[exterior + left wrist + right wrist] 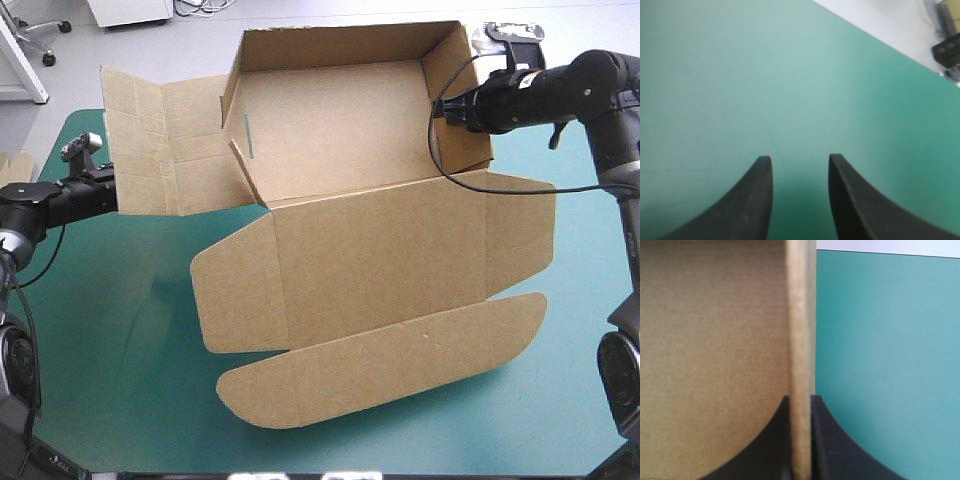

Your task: Fold the box

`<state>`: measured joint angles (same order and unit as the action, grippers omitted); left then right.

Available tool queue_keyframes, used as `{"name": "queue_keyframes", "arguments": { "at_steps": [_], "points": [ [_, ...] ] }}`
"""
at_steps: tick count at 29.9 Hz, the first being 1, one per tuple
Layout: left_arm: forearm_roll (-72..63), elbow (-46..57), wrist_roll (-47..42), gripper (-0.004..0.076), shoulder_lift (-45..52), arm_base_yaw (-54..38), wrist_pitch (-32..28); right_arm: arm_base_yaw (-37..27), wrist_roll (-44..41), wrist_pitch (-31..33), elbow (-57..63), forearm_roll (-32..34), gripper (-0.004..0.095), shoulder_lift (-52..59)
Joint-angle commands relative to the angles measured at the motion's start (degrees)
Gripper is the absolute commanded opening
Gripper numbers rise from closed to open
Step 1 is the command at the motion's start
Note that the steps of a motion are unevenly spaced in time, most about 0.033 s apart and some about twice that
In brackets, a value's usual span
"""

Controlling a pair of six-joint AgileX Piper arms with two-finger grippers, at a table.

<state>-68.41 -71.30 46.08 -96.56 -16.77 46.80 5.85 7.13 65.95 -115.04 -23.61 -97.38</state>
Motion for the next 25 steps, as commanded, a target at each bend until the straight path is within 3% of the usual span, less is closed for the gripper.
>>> {"name": "queue_keyframes", "arguments": {
  "at_steps": [1, 15, 21, 25],
  "points": [
    [-9.07, -1.42, 3.52, 0.0266, 2.47, 2.04, 5.97, 0.83, -1.07, -5.03, -1.35, -2.13, -0.0018, 1.57],
    [-25.96, -1.54, 9.59, 0.0274, 2.57, 4.26, 22.93, 0.83, -1.20, -4.82, -1.35, -1.43, -0.0018, 0.74],
    [-28.02, -4.52, 9.59, 0.0278, 2.57, 4.72, 26.28, 0.83, -1.44, -4.91, -1.35, -1.18, -0.0018, 0.74],
    [-28.56, -7.51, 9.21, 0.0332, 2.57, 4.72, 27.48, 0.83, -1.54, -4.80, -1.35, -1.18, -0.0018, 0.74]
  ]
}}
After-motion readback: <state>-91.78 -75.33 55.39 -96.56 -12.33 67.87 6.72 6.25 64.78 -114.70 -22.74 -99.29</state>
